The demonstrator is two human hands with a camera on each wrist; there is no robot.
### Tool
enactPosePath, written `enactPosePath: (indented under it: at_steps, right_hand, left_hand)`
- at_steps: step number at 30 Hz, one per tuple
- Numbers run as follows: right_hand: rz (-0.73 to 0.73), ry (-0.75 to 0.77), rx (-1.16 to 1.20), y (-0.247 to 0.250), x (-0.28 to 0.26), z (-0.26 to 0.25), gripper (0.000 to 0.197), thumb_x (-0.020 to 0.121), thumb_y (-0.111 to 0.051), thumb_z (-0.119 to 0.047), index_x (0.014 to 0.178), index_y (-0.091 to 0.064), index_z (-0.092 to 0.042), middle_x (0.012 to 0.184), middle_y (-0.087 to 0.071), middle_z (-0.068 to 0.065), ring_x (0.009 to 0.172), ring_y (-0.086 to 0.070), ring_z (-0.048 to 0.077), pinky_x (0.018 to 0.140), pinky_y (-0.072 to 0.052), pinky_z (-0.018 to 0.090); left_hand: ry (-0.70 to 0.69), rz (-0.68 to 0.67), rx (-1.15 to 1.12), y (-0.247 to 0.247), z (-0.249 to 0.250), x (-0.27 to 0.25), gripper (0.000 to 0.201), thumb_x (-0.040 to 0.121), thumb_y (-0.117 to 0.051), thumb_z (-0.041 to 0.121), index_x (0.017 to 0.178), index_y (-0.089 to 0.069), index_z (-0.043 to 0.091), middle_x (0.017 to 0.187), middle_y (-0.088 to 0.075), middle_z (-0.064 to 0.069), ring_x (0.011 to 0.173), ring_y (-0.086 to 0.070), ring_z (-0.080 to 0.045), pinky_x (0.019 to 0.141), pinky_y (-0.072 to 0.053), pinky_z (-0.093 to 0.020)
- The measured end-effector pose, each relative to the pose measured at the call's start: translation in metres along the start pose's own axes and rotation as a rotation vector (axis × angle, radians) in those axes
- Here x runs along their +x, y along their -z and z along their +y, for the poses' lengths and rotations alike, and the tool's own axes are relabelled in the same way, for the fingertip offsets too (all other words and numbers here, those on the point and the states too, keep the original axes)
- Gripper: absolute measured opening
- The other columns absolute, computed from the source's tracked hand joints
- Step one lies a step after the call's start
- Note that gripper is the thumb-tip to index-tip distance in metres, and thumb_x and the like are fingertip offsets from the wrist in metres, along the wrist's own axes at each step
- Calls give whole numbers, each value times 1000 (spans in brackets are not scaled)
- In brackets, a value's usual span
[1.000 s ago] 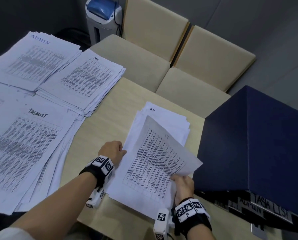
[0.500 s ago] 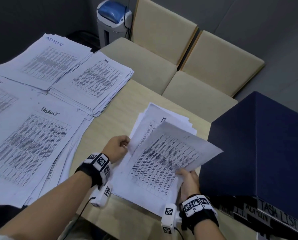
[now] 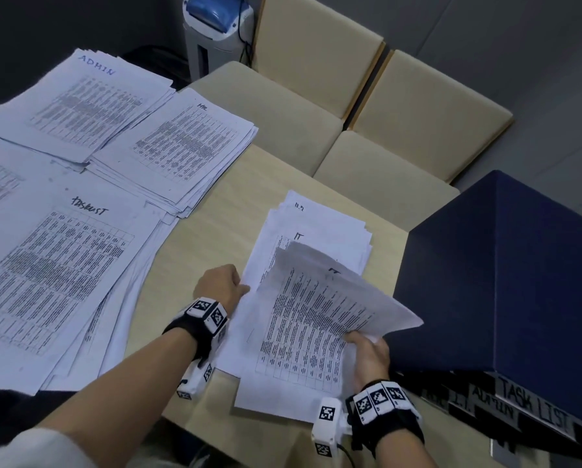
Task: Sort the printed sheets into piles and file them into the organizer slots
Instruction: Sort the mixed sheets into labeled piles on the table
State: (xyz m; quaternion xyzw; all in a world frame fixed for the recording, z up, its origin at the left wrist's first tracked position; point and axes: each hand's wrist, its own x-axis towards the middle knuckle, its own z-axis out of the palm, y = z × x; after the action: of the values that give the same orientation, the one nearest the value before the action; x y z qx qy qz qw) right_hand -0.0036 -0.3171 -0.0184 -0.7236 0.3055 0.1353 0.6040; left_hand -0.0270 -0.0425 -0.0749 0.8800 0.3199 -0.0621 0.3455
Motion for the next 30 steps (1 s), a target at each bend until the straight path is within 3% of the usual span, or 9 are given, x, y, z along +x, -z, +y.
enactPosePath:
  at_steps: [3, 6, 9, 12, 14, 17, 22, 27, 30]
  right_hand:
    - [9, -23, 4, 0, 7, 0, 24, 76, -66, 4, 90, -59, -14, 96, -69, 9, 91, -63, 29, 93, -49, 43]
    - [4, -16, 38, -1, 8, -5, 23, 78, -64, 9, 84, -56, -12, 88, -64, 6, 76, -57, 19, 79, -45, 32]
    - [-22, -6, 54, -4, 4, -5, 23, 77, -62, 11, 88, -60, -9, 89, -67, 6, 81, -61, 23, 74, -47, 32]
    - [-44, -36, 43, -4, 7, 1, 24, 73, -63, 9, 88, -61, -10, 89, -71, 11, 87, -66, 32, 87, -54, 46]
    - [-48, -36, 46, -3, 9, 1, 25, 71, -64, 8, 90, -64, -8, 91, -74, 13, 90, -69, 36, 89, -54, 52]
    - [-29, -25, 53, 1, 11, -1, 27, 72, -62, 11, 93, -67, -5, 92, -74, 13, 87, -68, 34, 82, -56, 44]
    - [20, -58, 38, 1, 14, -7, 28, 70, -64, 7, 95, -57, -4, 89, -65, 9, 82, -60, 27, 64, -43, 31]
    - [-20, -78, 60, -11, 16, -8, 28, 74, -66, 3, 94, -53, -10, 97, -65, 14, 88, -64, 32, 79, -54, 44]
    - [-67, -53, 91, -16, 14, -11, 25, 74, -65, 7, 93, -60, -8, 99, -71, 17, 91, -68, 36, 86, -55, 54]
  left_hand:
    - [-21, 15, 54, 7, -4, 5, 20, 87, -66, 27, 72, -56, 16, 75, -62, -3, 73, -58, -26, 61, -43, -28]
    - [-44, 86, 76, 14, 1, 2, 24, 87, -62, 33, 73, -54, 15, 73, -61, -3, 69, -56, -25, 58, -40, -28]
    - [-35, 1, 122, 10, 15, -5, 38, 81, -65, 48, 77, -47, 15, 74, -55, -1, 68, -53, -23, 56, -37, -28]
    - [-33, -70, 167, 8, 23, -7, 32, 82, -66, 33, 74, -40, 15, 79, -58, -7, 68, -49, -25, 53, -34, -27]
    - [-32, -72, 96, 12, 22, -2, 39, 84, -68, 26, 63, -37, 14, 66, -52, -6, 62, -46, -25, 49, -28, -27]
    - [-89, -78, 201, 26, 20, 2, 45, 96, -54, 33, 58, -42, 13, 55, -46, 0, 56, -49, -23, 52, -36, -26]
    - [-182, 3, 607, 62, 32, 3, 54, 102, -29, 50, 77, -59, 12, 66, -58, -2, 53, -47, -18, 58, -50, -27]
    - [-279, 70, 296, 61, 25, 4, 29, 96, -46, 13, 68, -48, 18, 58, -52, 1, 53, -52, -19, 52, -43, -26]
    - [-269, -128, -167, 54, 17, -1, 34, 83, -52, -7, 57, -49, 16, 54, -47, 3, 54, -45, -17, 52, -31, -24]
